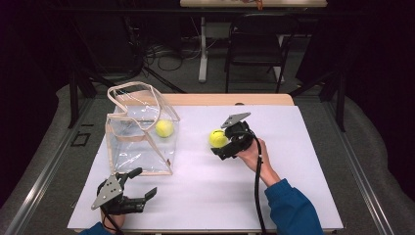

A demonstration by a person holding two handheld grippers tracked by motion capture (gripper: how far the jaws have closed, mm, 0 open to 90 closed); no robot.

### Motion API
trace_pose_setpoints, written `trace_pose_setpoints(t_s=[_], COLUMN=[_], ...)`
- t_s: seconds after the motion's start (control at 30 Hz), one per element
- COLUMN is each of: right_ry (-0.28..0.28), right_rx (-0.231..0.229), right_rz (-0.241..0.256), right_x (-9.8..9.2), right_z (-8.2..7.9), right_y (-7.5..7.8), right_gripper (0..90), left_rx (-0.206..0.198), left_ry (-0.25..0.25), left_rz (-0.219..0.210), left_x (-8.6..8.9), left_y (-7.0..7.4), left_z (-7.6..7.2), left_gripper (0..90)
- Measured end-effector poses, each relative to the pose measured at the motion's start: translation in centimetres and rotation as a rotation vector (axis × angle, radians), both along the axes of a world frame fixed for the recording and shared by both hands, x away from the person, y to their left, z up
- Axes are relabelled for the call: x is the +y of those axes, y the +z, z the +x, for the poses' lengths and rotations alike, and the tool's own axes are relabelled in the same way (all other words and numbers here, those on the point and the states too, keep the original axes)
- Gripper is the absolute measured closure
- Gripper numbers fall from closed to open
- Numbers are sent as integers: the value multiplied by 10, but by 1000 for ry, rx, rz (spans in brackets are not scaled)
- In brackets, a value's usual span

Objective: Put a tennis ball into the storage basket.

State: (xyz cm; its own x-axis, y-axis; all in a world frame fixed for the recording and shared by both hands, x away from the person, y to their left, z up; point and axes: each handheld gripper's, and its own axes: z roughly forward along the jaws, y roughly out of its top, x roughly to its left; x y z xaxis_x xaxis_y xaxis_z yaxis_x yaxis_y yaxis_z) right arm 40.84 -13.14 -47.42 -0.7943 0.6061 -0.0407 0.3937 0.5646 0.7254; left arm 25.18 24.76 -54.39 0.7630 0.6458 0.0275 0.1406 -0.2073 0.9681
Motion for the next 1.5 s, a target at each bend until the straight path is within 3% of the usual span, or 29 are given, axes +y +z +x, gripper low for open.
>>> trace_pose_setpoints(t_s=[0.2,0.43,1.27,1.37,1.47,1.5], right_ry=[-40,-69,-72,-82,-84,-91], right_rx=[-9,26,46,59,61,89], right_rz=[-22,-26,-57,-89,-86,-72], right_x=[-2,-4,10,16,18,20], right_z=[10,24,39,46,48,55], right_y=[-6,-17,-25,-36,-37,-45], right_gripper=[0,0,0,0,0,0], left_rx=[1,-2,-2,-4,-4,-4], left_ry=[0,3,7,7,12,12], left_rz=[-1,-2,5,4,2,2], left_x=[-1,0,0,0,1,1], left_y=[0,0,0,0,0,0], left_z=[0,-2,-2,-2,-3,-3], left_gripper=[158,158,158,158,158,158])
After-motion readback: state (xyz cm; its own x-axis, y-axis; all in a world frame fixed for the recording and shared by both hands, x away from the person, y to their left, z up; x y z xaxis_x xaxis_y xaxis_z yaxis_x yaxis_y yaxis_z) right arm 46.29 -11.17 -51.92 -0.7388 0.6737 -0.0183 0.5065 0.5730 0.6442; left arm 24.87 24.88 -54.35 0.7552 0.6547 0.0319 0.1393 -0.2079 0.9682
